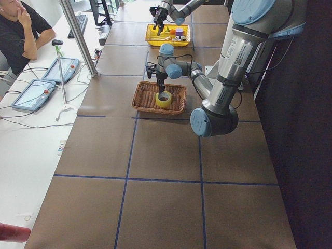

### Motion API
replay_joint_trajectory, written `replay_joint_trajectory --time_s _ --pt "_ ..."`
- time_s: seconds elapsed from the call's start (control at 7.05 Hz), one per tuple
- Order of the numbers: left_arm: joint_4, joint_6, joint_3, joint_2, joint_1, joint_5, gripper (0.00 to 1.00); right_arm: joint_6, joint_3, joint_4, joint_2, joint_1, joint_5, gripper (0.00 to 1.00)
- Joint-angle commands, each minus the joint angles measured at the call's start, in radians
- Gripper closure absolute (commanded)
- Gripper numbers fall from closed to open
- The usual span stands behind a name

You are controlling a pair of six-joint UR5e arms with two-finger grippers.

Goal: Move tape to another basket

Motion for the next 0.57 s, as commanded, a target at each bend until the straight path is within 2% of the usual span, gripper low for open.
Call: replay_joint_trajectory --time_s 0.0,0.14,0.28,0.43 --pt "0.128 0.223 -0.148 0.010 -0.122 -0.040 0.00 -0.116 0.011 -0.186 -0.008 0.108 0.090 0.00" --pt "0.217 0.363 -0.191 0.011 -0.213 -0.111 0.00 -0.293 0.014 -0.318 -0.008 0.195 0.194 0.00" --pt "0.257 0.523 -0.193 0.051 -0.316 -0.211 0.00 -0.472 0.026 -0.471 -0.008 0.283 0.288 0.00" --pt "0.258 0.709 -0.193 0.133 -0.414 -0.279 0.00 -0.667 0.050 -0.628 -0.020 0.349 0.336 0.00"
